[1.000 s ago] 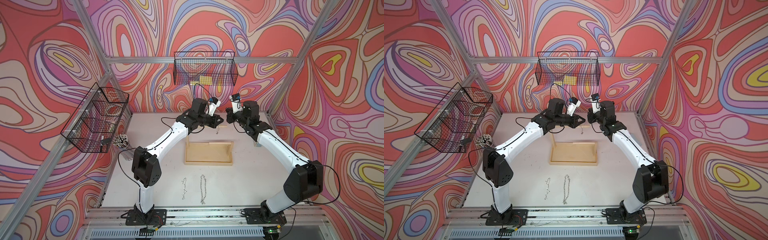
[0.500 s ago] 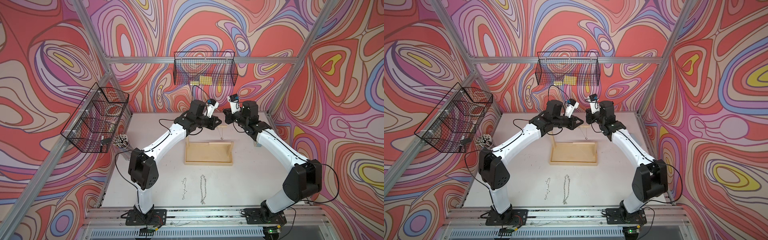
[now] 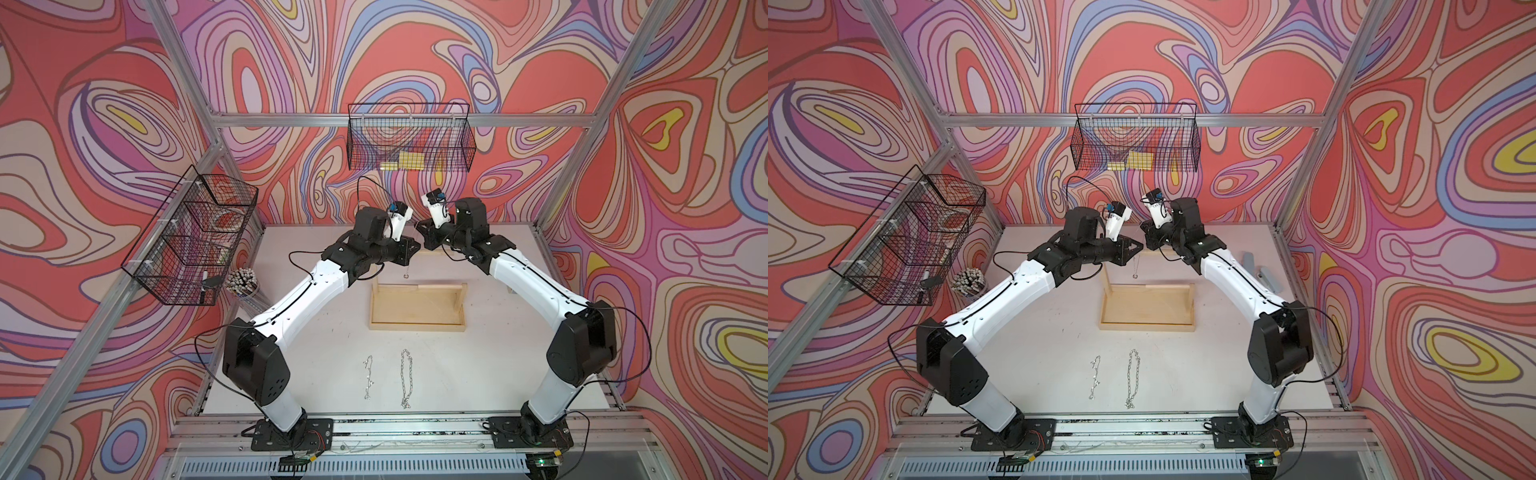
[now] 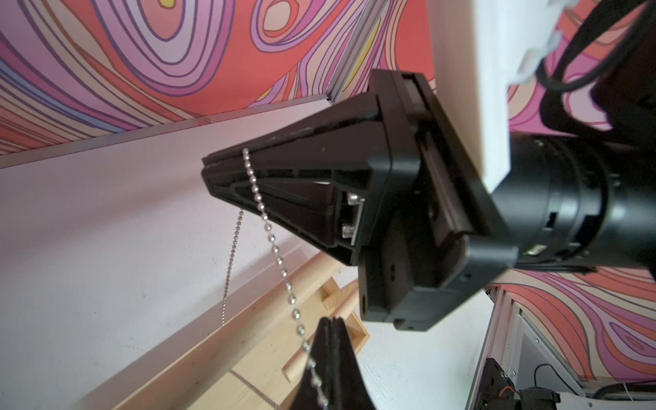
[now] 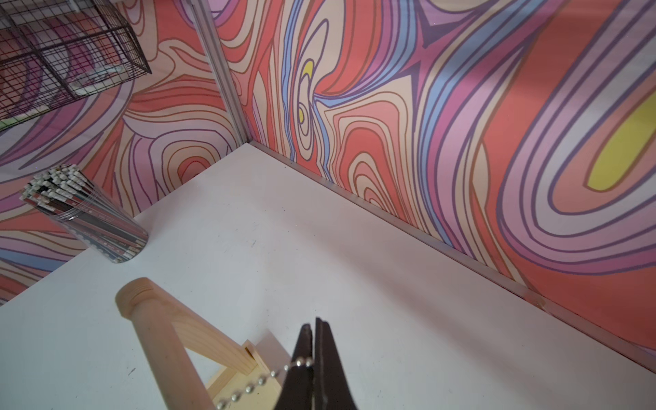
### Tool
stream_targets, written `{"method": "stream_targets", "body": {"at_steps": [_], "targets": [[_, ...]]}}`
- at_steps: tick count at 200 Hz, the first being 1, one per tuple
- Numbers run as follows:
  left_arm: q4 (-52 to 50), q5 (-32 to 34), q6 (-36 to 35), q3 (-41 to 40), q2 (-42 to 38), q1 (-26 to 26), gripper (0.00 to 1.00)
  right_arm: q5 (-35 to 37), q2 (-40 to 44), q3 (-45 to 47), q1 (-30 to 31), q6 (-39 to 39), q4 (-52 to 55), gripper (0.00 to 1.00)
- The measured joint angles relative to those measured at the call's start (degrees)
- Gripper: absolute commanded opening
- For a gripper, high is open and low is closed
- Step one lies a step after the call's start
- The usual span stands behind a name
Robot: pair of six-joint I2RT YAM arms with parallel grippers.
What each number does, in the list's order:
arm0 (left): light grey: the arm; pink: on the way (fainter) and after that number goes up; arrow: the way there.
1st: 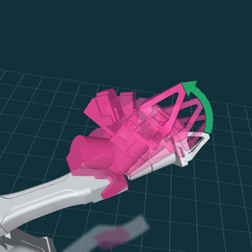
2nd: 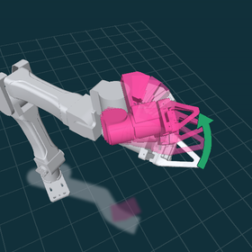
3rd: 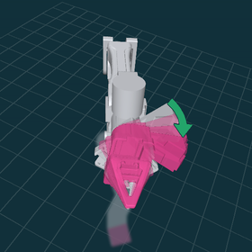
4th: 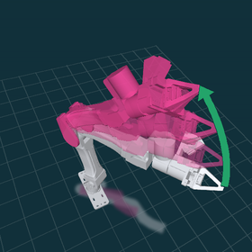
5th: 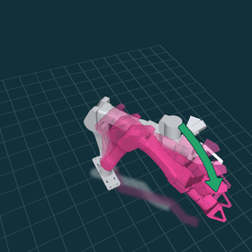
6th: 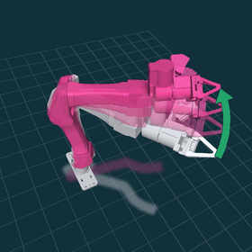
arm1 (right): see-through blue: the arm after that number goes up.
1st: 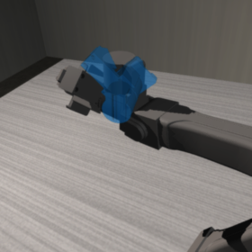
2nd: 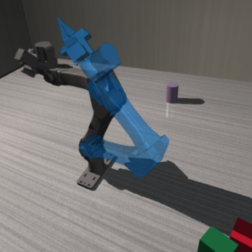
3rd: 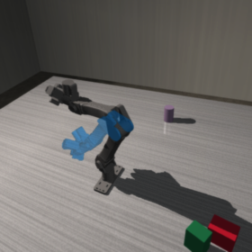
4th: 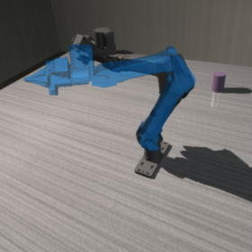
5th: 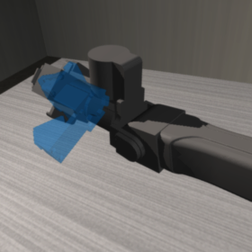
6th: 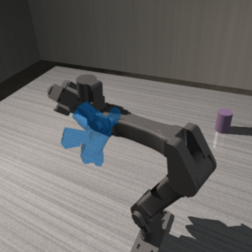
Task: Hang the necklace on the jewelry display stand
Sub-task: Hang the necklace on the stand.
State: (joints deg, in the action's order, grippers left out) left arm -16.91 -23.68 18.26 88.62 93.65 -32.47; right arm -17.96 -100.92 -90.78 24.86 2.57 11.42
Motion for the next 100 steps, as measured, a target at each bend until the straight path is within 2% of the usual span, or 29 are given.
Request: {"method": "stream_targets", "body": {"at_steps": [51,100], "targets": [[-0.5,4.1,-0.1,-4.5,-4.7,1.8,0.00,-1.5,-5.2,-3.9,3.7,0.4,1.8,0.00],[-1.2,6.1,0.0,-8.8,-6.5,2.5,0.00,-1.6,-7.8,-6.4,4.9,0.9,3.8,0.00]]}}
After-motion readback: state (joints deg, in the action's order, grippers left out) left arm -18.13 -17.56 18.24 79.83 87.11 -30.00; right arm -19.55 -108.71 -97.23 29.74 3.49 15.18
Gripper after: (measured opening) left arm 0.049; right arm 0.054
